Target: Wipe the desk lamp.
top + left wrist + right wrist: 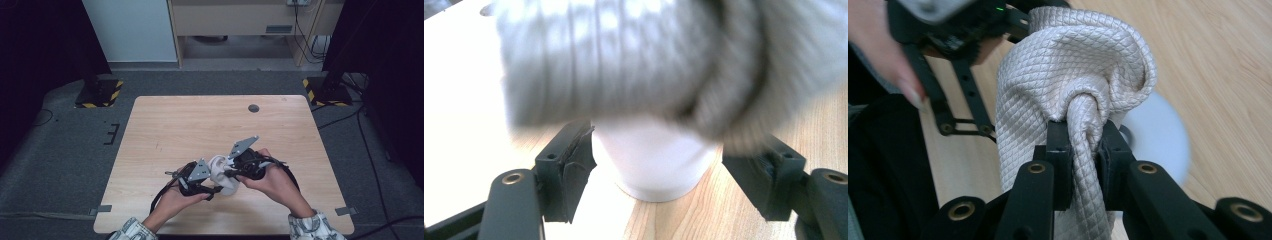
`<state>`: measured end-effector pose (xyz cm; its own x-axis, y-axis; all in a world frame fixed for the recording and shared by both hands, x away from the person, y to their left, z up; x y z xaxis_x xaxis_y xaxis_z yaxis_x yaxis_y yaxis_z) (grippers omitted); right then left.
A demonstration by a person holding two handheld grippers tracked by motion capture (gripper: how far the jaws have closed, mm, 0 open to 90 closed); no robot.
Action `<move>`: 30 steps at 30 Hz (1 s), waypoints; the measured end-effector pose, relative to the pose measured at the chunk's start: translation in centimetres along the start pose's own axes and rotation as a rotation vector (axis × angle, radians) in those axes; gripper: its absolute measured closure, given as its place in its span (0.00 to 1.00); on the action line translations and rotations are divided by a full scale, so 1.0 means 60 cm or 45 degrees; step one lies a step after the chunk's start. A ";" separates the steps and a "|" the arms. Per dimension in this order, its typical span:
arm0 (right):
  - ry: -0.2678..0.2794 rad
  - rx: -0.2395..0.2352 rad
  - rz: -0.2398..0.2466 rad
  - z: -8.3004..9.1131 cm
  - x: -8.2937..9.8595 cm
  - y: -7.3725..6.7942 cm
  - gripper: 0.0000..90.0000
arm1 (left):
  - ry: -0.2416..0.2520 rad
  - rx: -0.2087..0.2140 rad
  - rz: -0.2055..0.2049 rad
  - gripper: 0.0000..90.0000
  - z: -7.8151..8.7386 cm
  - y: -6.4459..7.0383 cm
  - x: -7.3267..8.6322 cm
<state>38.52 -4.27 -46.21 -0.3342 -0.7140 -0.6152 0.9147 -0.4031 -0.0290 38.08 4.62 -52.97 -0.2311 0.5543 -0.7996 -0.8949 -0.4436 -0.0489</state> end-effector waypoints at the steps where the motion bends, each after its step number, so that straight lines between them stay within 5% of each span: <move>1: -0.008 -0.006 -0.018 0.003 0.005 0.005 0.88 | 0.002 0.001 0.000 0.31 0.000 0.000 0.000; 10: -0.004 0.054 -0.102 0.033 0.044 0.048 0.88 | 0.005 -0.001 -0.006 0.32 0.001 0.001 -0.001; 17: 0.105 0.144 -0.166 0.006 0.018 0.090 0.88 | 0.005 0.010 -0.008 0.34 0.000 0.003 -0.001; 20: 0.141 0.141 -0.124 -0.006 0.000 0.075 0.88 | 0.005 0.022 -0.006 0.34 -0.002 0.005 -0.001; 25: 0.116 0.039 0.030 -0.023 -0.017 0.015 0.88 | 0.002 0.009 -0.012 0.32 0.001 0.004 0.000; 30: 0.049 -0.013 0.044 0.004 0.008 -0.002 0.88 | 0.004 0.022 -0.014 0.32 -0.001 0.006 -0.001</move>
<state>38.20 -4.68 -46.33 -0.2935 -0.7049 -0.6458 0.9280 -0.3724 -0.0153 37.81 4.40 -52.98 -0.2196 0.5570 -0.8010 -0.9039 -0.4252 -0.0478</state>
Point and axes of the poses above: each handheld gripper's, and its own axes: z roughly backward along the jaws, x roughly out of its underside, y roughly to its right, the point moved 9 cm from there along -z, roughly forward along the jaws, and after that the axes turned 1 degree about -y, right-handed, at the moved point
